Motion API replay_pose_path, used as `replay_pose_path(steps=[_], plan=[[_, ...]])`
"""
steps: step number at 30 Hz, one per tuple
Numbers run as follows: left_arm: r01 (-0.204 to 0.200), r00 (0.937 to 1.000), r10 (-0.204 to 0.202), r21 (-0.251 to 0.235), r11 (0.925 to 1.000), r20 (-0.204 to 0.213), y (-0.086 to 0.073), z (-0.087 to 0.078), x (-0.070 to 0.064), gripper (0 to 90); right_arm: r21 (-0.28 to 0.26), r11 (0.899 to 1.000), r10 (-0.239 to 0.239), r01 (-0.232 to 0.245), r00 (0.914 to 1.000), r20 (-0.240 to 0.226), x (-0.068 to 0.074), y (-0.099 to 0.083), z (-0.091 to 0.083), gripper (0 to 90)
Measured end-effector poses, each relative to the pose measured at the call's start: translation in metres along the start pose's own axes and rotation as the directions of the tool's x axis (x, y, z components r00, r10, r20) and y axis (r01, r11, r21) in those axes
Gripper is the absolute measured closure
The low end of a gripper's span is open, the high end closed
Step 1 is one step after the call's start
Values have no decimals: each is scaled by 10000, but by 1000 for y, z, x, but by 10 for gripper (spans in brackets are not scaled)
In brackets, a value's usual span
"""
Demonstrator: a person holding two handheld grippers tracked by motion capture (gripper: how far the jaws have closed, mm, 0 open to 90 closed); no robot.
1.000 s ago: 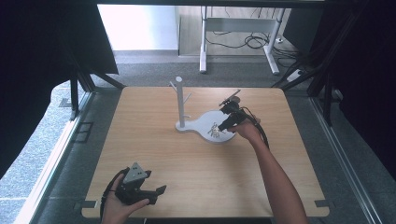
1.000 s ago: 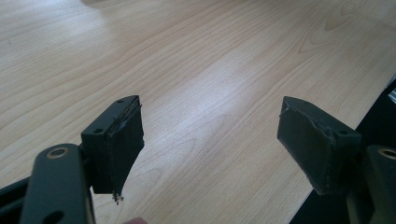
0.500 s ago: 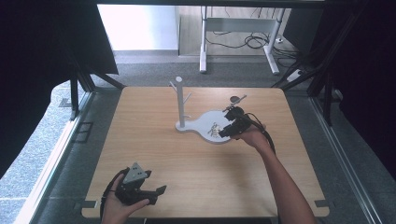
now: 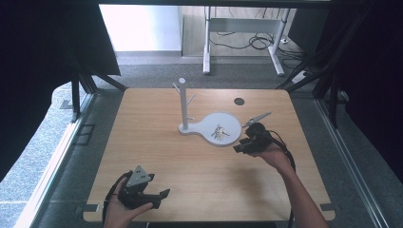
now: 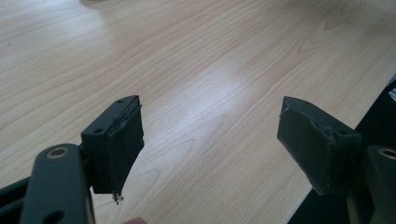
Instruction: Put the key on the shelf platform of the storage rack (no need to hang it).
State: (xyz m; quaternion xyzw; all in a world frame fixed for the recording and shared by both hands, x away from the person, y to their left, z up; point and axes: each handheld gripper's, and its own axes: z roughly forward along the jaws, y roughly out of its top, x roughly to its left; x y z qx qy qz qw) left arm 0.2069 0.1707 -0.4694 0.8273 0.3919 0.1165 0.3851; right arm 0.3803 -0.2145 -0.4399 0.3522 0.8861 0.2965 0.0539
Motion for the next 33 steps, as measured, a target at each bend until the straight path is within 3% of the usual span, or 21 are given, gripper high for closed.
replay_pose_path(steps=[5,11,23,26,33], plan=[[-35,10000,34,58,10000,8,1,1,-2,230,-275,9996,13,-13,10000,-7,4,-19,-9,545],[-28,10000,28,125,9999,-12,0,3,-3,230,-780,9967,249,-238,9996,130,7,-56,-24,507],[10,9999,-7,156,9999,-160,0,2,-1,230,-1286,9868,1025,-981,9943,284,4,-118,-25,472],[-22,9999,24,192,9998,-135,0,3,-3,230,-1246,9857,1180,-1137,9926,278,2,-126,-21,472],[-88,9999,90,243,9997,-102,1,5,-4,229,-1344,9844,1219,-1132,9908,586,2,-122,-19,400]])
